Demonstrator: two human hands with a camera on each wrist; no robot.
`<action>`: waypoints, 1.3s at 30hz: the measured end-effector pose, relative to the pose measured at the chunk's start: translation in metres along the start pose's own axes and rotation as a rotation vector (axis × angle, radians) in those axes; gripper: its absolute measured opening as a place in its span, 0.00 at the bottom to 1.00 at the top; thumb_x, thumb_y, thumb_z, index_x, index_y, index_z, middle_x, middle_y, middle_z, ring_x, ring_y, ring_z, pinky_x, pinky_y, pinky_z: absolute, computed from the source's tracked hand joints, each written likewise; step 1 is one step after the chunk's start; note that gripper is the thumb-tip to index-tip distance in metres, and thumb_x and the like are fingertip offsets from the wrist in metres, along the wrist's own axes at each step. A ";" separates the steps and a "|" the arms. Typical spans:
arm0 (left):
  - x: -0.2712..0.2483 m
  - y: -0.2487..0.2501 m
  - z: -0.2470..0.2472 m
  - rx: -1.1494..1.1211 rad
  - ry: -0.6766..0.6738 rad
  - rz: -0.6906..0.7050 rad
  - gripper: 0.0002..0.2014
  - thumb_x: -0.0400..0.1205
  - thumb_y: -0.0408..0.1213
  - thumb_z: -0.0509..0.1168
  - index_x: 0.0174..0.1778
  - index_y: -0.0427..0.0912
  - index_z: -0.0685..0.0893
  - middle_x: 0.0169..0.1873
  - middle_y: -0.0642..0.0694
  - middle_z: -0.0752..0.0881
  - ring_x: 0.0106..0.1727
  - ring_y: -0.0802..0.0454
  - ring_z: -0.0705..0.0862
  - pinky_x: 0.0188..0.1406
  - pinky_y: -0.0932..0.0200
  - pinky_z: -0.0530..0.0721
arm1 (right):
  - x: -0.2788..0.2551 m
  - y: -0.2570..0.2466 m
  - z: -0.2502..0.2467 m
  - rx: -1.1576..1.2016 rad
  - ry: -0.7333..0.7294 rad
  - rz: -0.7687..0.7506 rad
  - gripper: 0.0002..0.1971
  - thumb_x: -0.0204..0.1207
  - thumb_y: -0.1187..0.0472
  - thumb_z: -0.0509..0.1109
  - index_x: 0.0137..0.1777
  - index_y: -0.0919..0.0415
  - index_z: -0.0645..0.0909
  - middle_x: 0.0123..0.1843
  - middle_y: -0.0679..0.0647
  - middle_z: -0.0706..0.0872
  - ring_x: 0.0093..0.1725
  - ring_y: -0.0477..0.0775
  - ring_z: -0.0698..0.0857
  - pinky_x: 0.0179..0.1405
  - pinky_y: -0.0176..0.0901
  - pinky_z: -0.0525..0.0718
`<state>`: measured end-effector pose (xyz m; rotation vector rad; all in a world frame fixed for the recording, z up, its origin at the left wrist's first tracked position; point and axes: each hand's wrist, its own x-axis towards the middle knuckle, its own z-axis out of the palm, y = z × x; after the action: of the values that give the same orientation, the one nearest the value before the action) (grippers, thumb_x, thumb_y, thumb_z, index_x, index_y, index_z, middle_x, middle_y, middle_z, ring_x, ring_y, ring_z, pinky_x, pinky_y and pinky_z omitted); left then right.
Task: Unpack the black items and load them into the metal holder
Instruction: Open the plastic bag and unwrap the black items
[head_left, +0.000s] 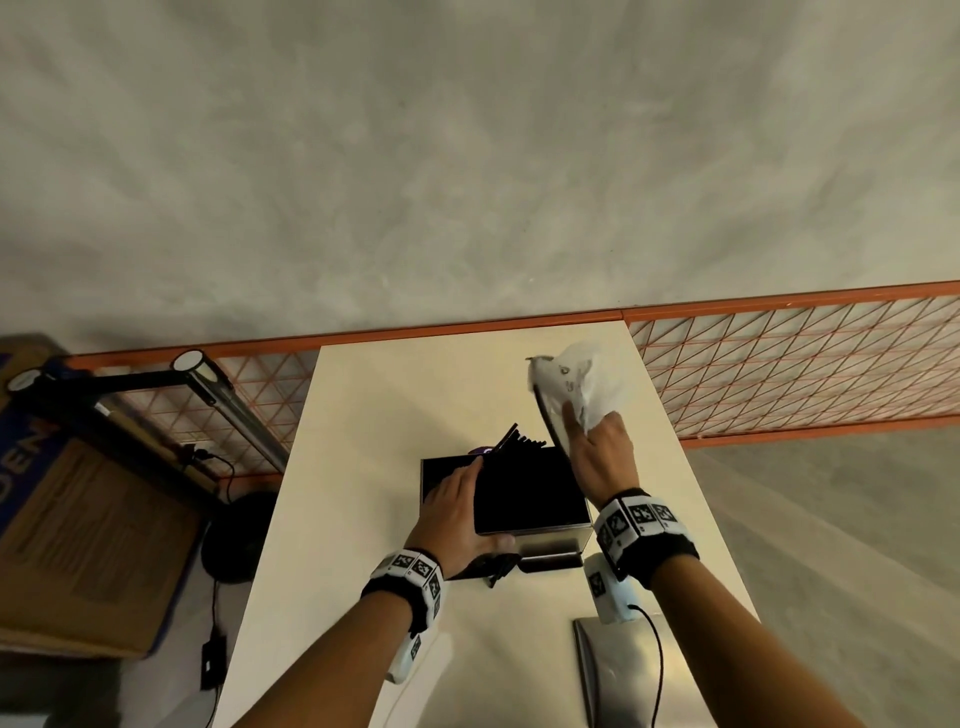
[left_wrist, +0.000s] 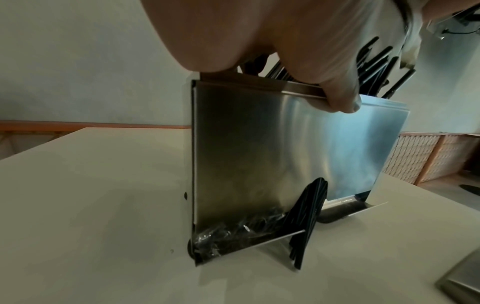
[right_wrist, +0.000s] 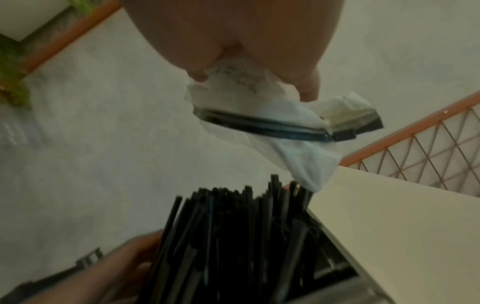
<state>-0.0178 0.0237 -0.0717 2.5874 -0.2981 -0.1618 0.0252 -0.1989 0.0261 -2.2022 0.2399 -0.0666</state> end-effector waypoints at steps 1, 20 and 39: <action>0.000 0.000 0.000 0.019 -0.012 -0.003 0.60 0.68 0.73 0.70 0.90 0.48 0.51 0.83 0.48 0.66 0.82 0.47 0.65 0.82 0.46 0.66 | -0.002 0.001 0.005 -0.060 -0.040 0.005 0.37 0.82 0.31 0.54 0.75 0.64 0.72 0.69 0.66 0.79 0.67 0.70 0.78 0.67 0.63 0.76; 0.003 -0.003 -0.002 -0.133 0.054 -0.050 0.23 0.88 0.52 0.64 0.74 0.41 0.75 0.69 0.45 0.74 0.69 0.45 0.78 0.65 0.55 0.77 | -0.012 -0.023 0.005 0.083 -0.235 -0.148 0.28 0.84 0.39 0.58 0.61 0.63 0.83 0.53 0.56 0.87 0.50 0.58 0.86 0.45 0.42 0.77; 0.008 0.003 -0.011 -0.323 0.073 -0.119 0.20 0.90 0.43 0.64 0.78 0.44 0.75 0.67 0.47 0.77 0.70 0.48 0.80 0.68 0.59 0.75 | -0.017 -0.006 -0.018 0.191 -0.152 -0.045 0.26 0.85 0.39 0.57 0.59 0.61 0.85 0.54 0.59 0.89 0.47 0.58 0.87 0.48 0.48 0.85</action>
<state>-0.0084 0.0251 -0.0613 2.2839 -0.0826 -0.1441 0.0075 -0.2059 0.0425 -2.0108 0.0947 0.0510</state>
